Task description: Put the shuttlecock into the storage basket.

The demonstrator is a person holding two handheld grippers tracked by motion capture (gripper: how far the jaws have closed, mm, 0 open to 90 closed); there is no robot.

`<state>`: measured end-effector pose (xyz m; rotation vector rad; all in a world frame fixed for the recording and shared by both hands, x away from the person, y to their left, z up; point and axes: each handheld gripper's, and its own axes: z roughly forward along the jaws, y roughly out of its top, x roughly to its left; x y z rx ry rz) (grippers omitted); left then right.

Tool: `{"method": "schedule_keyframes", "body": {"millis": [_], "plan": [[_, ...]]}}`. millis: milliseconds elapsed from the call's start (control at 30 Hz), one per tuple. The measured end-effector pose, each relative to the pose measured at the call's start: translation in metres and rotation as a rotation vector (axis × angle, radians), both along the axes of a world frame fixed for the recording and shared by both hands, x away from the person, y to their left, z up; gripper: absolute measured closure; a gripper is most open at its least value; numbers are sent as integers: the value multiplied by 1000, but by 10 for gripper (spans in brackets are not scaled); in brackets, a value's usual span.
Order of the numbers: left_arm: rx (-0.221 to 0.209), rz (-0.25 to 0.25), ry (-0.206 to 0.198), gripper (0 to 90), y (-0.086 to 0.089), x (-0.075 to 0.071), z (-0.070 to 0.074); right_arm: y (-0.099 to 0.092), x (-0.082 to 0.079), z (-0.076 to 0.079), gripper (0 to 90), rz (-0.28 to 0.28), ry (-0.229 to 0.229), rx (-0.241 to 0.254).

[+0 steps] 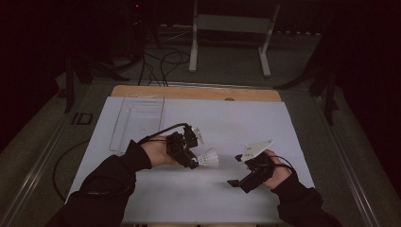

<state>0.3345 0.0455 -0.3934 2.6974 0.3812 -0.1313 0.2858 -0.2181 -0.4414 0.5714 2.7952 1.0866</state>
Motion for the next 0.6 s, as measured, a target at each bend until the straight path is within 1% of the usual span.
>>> {"method": "schedule_keyframes", "body": {"millis": [100, 167, 200, 233, 300, 367, 400, 467, 500, 533, 567, 600], "plan": [[-10, 6, -1, 661, 4, 1, 3, -7, -3, -4, 88, -20, -7, 33], [-8, 11, -8, 662, 6, 1, 4, -10, -5, -7, 87, -27, -14, 44], [-8, 11, -4, 662, 7, 1, 5, -12, -6, -9, 88, -32, -13, 47], [-6, 15, -6, 661, 8, 2, 5, -14, -6, -11, 88, -37, -25, 47], [-9, 17, -5, 661, 11, 2, 7, -17, -7, -15, 87, -38, -24, 55], [-8, 25, -11, 661, 14, 3, 8, -20, -8, -19, 87, -48, -38, 44], [-16, 29, -5, 661, 16, 3, 9, -21, -8, -21, 87, -51, -40, 39], [-22, 37, -6, 661, 18, 4, 10, -23, -8, -23, 87, -57, -34, 42], [-17, 43, -11, 661, 22, 4, 13, -25, -8, -26, 87, -65, -39, 48], [-18, 43, -14, 661, 24, 5, 14, -28, -10, -30, 88, -69, -61, 57], [-19, 49, -12, 661, 27, 5, 15, -29, -11, -31, 87, -68, -57, 66], [-18, 50, -14, 661, 29, 6, 16, -31, -12, -33, 88, -76, -66, 67]]}}
